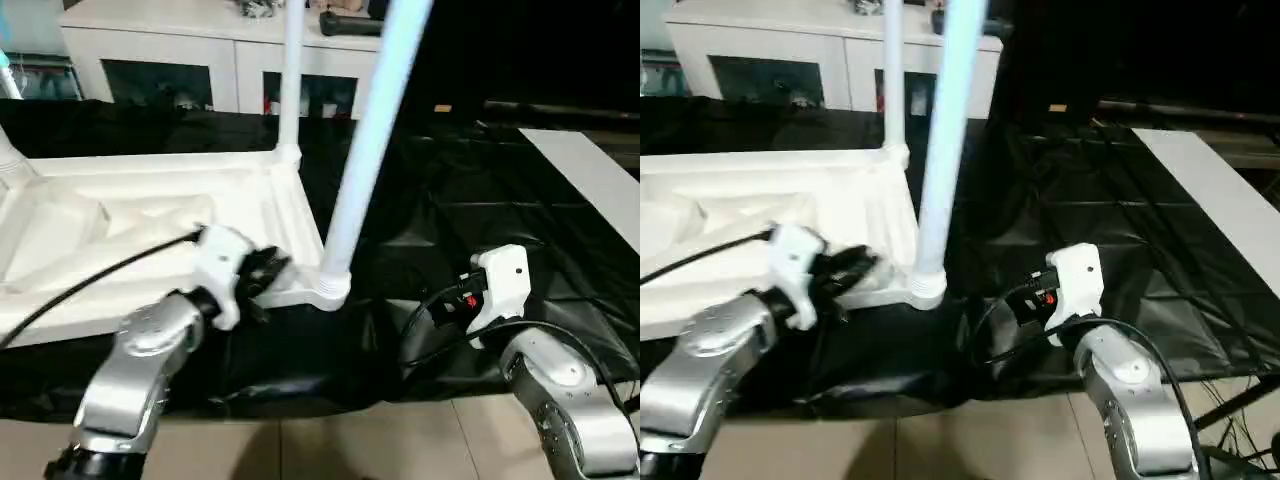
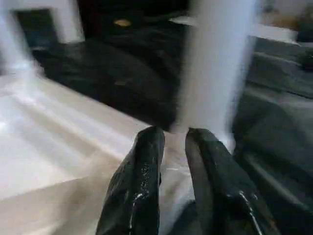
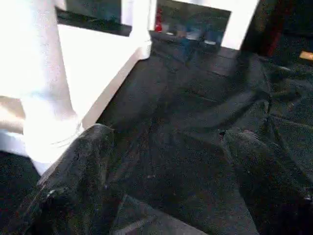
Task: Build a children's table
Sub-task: Rotate table base, then rotate leg to tighten
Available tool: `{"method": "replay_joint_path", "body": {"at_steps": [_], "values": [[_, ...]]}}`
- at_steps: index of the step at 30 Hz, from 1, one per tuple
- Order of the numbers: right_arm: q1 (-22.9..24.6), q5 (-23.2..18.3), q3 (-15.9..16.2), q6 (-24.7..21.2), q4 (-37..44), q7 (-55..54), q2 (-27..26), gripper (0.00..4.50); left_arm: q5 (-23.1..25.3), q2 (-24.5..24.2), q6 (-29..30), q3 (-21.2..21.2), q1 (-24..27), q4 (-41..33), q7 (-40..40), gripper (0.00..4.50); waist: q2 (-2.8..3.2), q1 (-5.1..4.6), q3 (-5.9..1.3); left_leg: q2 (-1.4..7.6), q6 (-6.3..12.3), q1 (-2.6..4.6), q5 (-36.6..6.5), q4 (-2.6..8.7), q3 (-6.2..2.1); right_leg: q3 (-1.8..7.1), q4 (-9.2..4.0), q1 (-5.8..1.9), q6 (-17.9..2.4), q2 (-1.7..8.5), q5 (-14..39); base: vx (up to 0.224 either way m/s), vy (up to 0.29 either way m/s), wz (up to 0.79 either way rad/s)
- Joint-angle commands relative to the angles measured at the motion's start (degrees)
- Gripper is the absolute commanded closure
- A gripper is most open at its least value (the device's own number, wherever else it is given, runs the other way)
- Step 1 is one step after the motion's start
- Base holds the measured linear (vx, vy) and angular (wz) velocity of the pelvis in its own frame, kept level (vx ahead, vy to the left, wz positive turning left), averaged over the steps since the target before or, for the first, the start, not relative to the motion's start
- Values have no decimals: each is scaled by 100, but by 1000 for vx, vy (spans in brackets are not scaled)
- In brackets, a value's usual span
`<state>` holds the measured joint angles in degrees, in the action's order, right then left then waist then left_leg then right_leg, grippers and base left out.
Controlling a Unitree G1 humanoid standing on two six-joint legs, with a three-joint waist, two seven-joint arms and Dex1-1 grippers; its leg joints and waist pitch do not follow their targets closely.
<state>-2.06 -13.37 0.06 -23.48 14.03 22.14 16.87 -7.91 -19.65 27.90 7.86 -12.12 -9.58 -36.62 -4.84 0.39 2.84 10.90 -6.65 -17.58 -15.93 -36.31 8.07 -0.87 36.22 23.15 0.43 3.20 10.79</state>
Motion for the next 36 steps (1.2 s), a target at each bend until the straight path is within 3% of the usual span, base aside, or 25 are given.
{"method": "replay_joint_path", "body": {"at_steps": [1,2,5,9,11,13,17,24,28,29,36], "values": [[-76,-84,23,-42,-102,218,103,61,140,-177,268,328,-212,279,-370,321,41,20,-228,80,190,-149,-943,537,12,214,-543,-178,-540,296,2488,0,0,0],[-81,-92,33,-47,-102,252,123,61,142,-198,297,350,-254,334,-415,311,42,25,-236,71,188,-159,-832,537,14,210,-545,-186,-516,291,2458,0,0,0],[-108,-148,126,-92,-78,575,345,61,4,-308,486,376,-677,842,-853,291,84,17,-306,70,225,-214,-235,509,27,198,-445,-233,-807,270,1351,0,0,0],[-51,-183,228,-112,-2,1107,752,61,-23,-707,353,484,-1278,1492,-1460,265,87,17,-312,83,306,-233,-254,510,47,179,-404,-251,-1151,273,859,0,0,0],[-44,-186,229,-109,2,1167,790,61,16,-768,309,524,-1349,1587,-1512,261,90,29,-318,86,358,-218,-226,505,55,179,-396,-251,-1208,278,797,0,0,0],[-59,-230,218,-113,4,1313,874,61,187,-861,128,564,-1599,1883,-1529,225,116,25,-325,89,371,-221,-182,502,58,179,-398,-270,-1264,285,716,0,0,0],[-80,-276,229,-140,21,1414,935,61,338,-990,-36,753,-1743,2069,-1814,225,98,35,-317,113,330,-231,-177,511,56,182,-398,-281,-1329,310,753,0,0,0],[-139,-312,291,-195,-7,1542,1009,61,603,-1128,-444,1217,-2081,2627,-2307,225,102,51,-303,121,233,-224,-334,534,53,185,-429,-269,-1239,320,1071,0,0,0],[-180,-290,285,-209,-46,1528,998,61,865,-1100,-562,1355,-2198,2890,-2214,225,111,47,-312,118,221,-228,-241,527,55,186,-410,-274,-1266,314,907,0,0,0],[-181,-289,284,-213,-43,1527,994,61,902,-1094,-584,1371,-2217,2942,-2200,254,117,47,-315,114,225,-228,-217,525,53,184,-409,-277,-1274,312,856,0,0,0],[-163,-282,312,-247,-8,1603,1014,61,1025,-1100,-816,1518,-2351,3258,-2319,307,120,48,-313,125,214,-229,-256,529,54,188,-407,-284,-1360,324,780,0,0,0]]}}
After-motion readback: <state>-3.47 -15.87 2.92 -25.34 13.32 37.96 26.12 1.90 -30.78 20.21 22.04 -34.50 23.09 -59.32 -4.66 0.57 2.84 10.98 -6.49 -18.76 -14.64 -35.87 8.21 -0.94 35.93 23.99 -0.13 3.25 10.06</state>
